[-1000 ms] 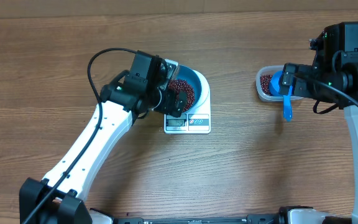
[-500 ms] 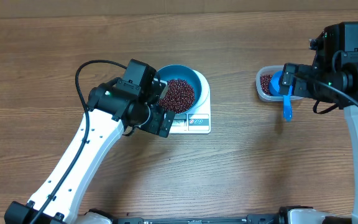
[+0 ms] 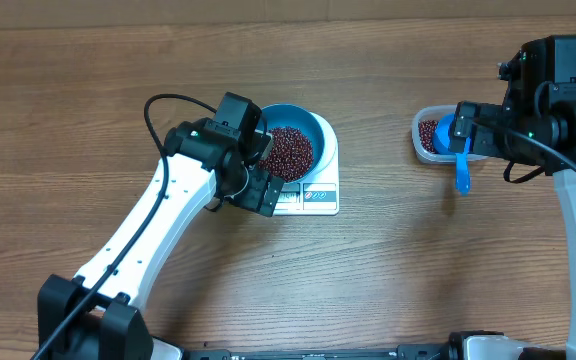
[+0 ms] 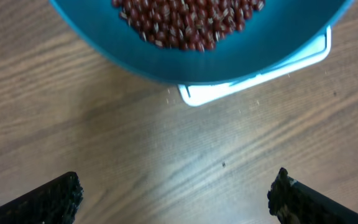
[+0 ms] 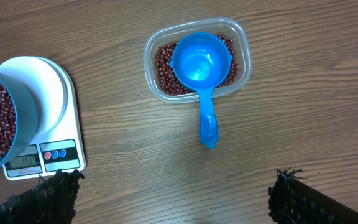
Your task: Scoop item into bowl and weigh 150g on scale
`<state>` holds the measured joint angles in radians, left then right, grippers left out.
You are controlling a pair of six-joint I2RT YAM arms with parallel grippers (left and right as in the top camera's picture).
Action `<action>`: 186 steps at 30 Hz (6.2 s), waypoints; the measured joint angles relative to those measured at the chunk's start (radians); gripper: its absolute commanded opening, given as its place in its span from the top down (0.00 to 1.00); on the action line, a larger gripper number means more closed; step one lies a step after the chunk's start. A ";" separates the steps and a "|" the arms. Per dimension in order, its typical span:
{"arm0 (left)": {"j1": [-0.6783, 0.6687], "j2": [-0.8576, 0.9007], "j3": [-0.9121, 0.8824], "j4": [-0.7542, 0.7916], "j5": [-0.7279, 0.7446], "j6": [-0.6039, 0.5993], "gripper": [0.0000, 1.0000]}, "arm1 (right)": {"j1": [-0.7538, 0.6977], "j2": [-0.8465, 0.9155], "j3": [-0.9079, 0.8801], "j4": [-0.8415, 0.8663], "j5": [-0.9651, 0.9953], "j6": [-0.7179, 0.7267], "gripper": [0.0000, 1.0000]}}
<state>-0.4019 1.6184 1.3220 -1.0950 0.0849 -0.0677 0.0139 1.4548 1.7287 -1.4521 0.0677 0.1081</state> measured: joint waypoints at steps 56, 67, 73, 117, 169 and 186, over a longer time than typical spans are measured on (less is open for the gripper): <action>-0.001 0.135 0.000 0.182 -0.018 0.000 0.00 | 0.000 0.000 0.000 0.000 0.000 0.000 0.00; -0.001 0.135 0.000 0.182 0.000 0.000 0.00 | 0.000 0.000 0.000 0.000 0.000 0.000 0.00; -0.001 0.105 0.000 0.151 0.008 0.000 0.01 | 0.000 0.000 0.000 0.000 0.000 -0.001 0.00; -0.001 -0.342 -0.009 0.711 0.034 0.248 0.01 | 0.000 0.000 0.000 0.000 0.000 -0.001 0.00; 0.535 -1.517 -1.301 1.374 0.018 -0.010 0.00 | 0.000 0.000 0.000 0.000 0.000 0.000 0.00; 0.564 -1.601 -1.313 1.024 -0.008 -0.030 0.00 | 0.000 0.000 0.001 0.001 0.000 -0.001 0.00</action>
<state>0.1619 0.0177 0.0086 -0.0708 0.0772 -0.0975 0.0135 1.4548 1.7294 -1.4513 0.0677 0.1070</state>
